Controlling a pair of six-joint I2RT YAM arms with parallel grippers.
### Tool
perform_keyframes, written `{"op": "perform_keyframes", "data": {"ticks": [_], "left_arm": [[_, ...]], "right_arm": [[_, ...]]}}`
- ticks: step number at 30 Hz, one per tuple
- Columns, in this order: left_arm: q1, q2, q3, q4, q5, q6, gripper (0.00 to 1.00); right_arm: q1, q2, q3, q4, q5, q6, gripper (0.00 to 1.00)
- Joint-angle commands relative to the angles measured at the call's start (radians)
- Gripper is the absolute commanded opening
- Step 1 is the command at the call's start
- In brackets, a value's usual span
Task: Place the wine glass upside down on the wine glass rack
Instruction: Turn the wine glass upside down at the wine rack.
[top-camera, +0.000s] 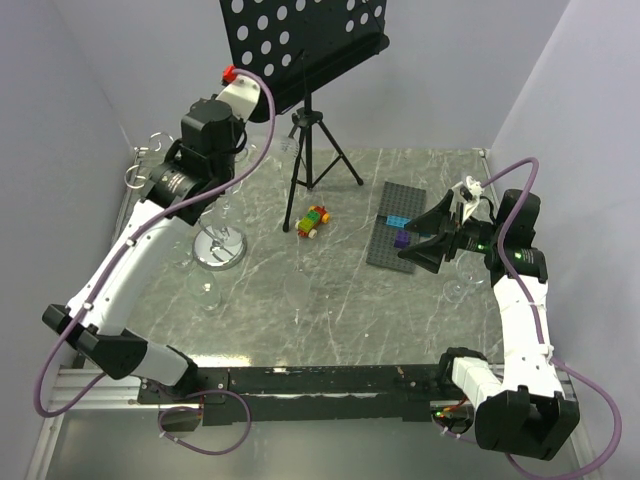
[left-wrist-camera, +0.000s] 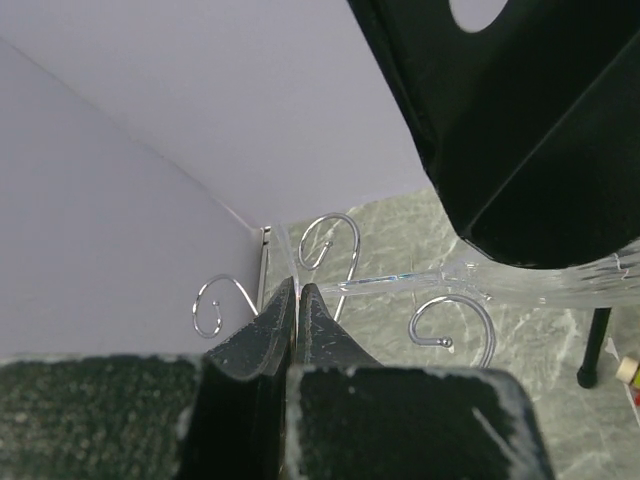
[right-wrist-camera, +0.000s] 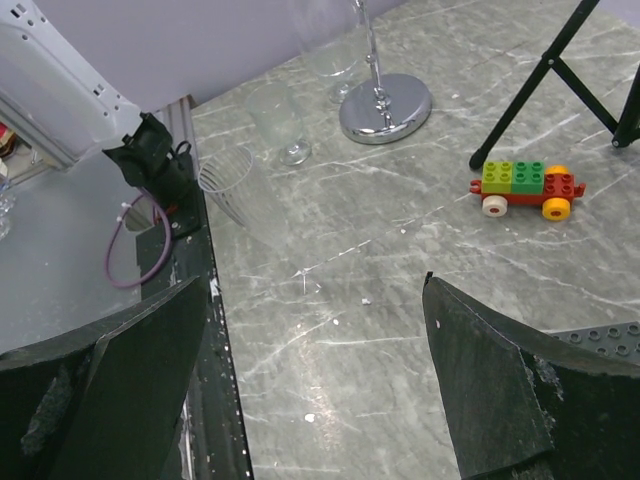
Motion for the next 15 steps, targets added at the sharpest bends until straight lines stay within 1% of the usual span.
{"op": "perform_keyframes", "data": {"ticks": [1,9,15], "left_arm": [[0.015,-0.011,-0.023,0.105,-0.041,0.046,0.01],[0.024,-0.029,-0.144,0.192,-0.067,0.159,0.01],[0.033,-0.046,-0.18,0.201,-0.066,0.187,0.01]], "right_arm": [[-0.008,-0.014,0.012,0.025,-0.215,-0.041,0.95],[-0.008,-0.014,0.007,0.042,-0.218,-0.024,0.95],[-0.007,-0.008,-0.001,0.062,-0.217,-0.007,0.95]]}}
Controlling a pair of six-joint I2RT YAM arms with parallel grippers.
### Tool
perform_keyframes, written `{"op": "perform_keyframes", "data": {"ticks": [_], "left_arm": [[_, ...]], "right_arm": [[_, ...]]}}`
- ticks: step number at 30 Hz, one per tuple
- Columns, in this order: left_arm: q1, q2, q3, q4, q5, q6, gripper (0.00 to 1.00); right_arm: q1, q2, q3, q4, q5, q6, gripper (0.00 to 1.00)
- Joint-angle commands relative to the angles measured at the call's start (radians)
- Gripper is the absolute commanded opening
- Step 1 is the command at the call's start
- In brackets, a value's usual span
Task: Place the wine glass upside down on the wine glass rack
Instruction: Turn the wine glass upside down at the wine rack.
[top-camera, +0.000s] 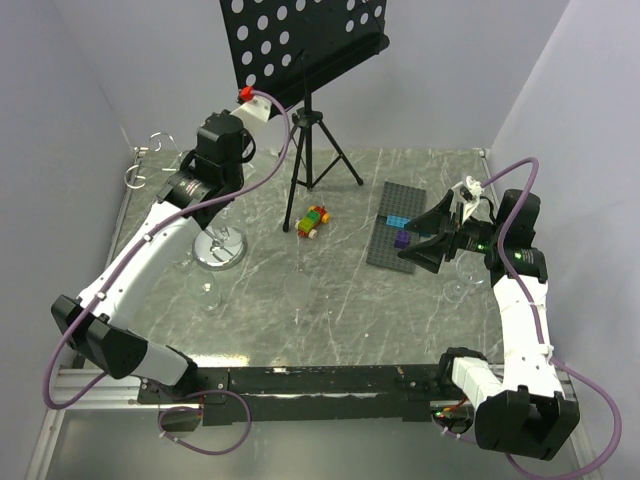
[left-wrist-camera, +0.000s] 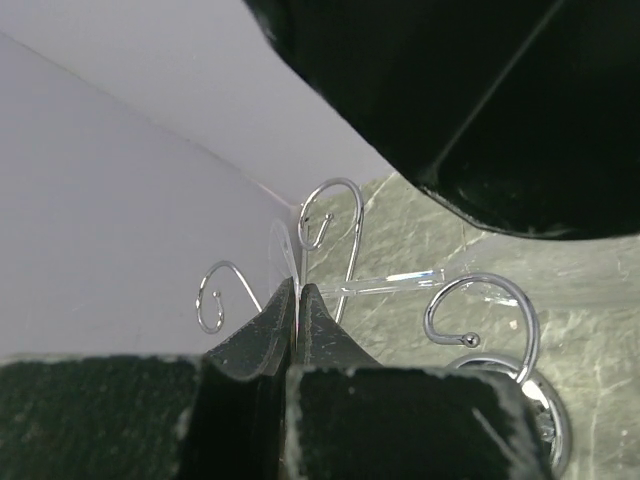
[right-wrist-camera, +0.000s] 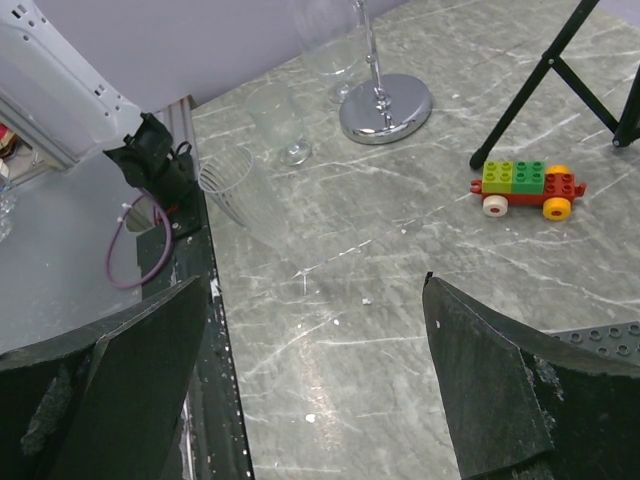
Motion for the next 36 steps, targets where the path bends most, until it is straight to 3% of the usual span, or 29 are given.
{"op": "perform_keyframes", "data": {"ticks": [1,11,24,36], "left_arm": [[0.008,-0.051,-0.002,0.06,-0.02,0.042,0.01],[0.009,-0.121,-0.008,-0.047,0.09,0.034,0.01],[0.008,-0.1,0.012,-0.09,0.107,0.042,0.01],[0.006,-0.083,0.072,-0.14,0.31,0.01,0.01]], "right_arm": [[-0.007,-0.008,-0.001,0.062,-0.217,-0.006,0.95],[-0.007,-0.005,-0.011,0.099,-0.22,0.026,0.95],[-0.009,-0.009,-0.021,0.125,-0.223,0.05,0.95],[-0.007,-0.011,-0.021,0.129,-0.223,0.055,0.95]]}}
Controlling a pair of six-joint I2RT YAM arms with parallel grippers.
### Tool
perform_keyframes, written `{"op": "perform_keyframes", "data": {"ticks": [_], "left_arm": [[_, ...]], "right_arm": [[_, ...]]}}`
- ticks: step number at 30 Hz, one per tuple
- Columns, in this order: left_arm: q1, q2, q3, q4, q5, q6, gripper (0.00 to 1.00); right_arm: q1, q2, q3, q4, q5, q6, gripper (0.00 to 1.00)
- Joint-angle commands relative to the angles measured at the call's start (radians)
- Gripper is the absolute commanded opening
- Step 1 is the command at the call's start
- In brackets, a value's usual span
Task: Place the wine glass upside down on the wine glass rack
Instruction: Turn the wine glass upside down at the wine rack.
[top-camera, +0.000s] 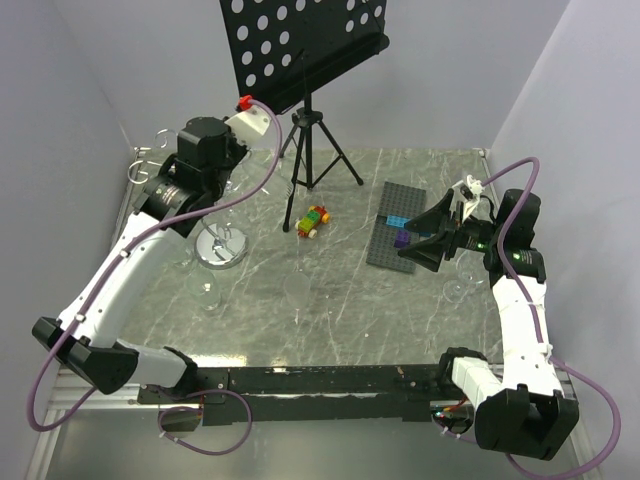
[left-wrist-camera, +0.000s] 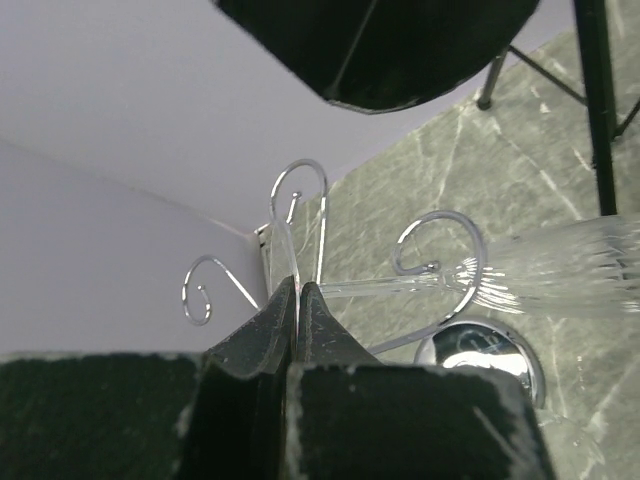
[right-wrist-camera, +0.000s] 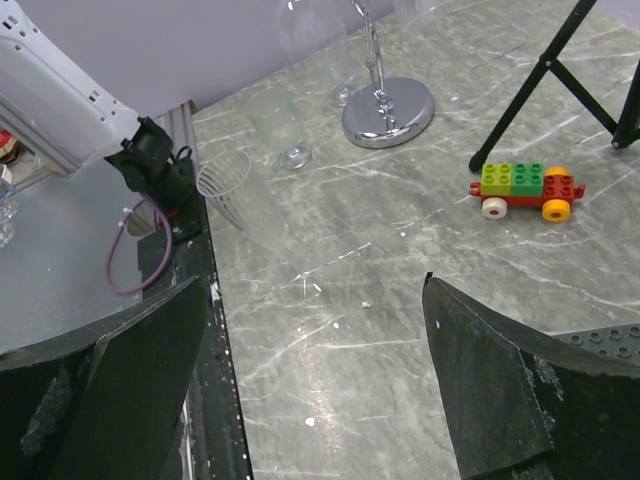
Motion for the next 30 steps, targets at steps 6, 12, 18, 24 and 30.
{"op": "perform_keyframes", "data": {"ticks": [6,12,18,24,30], "left_arm": [[-0.004,0.021,0.023,0.11,0.098,-0.043,0.01],[-0.003,0.026,-0.017,0.187,0.078,-0.058,0.01],[-0.003,0.029,-0.085,0.279,0.004,-0.022,0.01],[0.01,0.029,-0.105,0.299,-0.037,-0.005,0.01],[0.023,-0.005,-0.12,0.267,-0.053,0.006,0.01]], "right_arm": [[-0.007,-0.013,-0.003,0.061,-0.218,-0.004,0.95],[-0.007,-0.01,-0.004,0.069,-0.22,0.004,0.95],[-0.007,-0.011,-0.004,0.071,-0.223,0.005,0.95],[-0.007,-0.014,-0.006,0.075,-0.224,0.008,0.95],[-0.007,-0.013,-0.009,0.084,-0.226,0.018,0.95]]}}
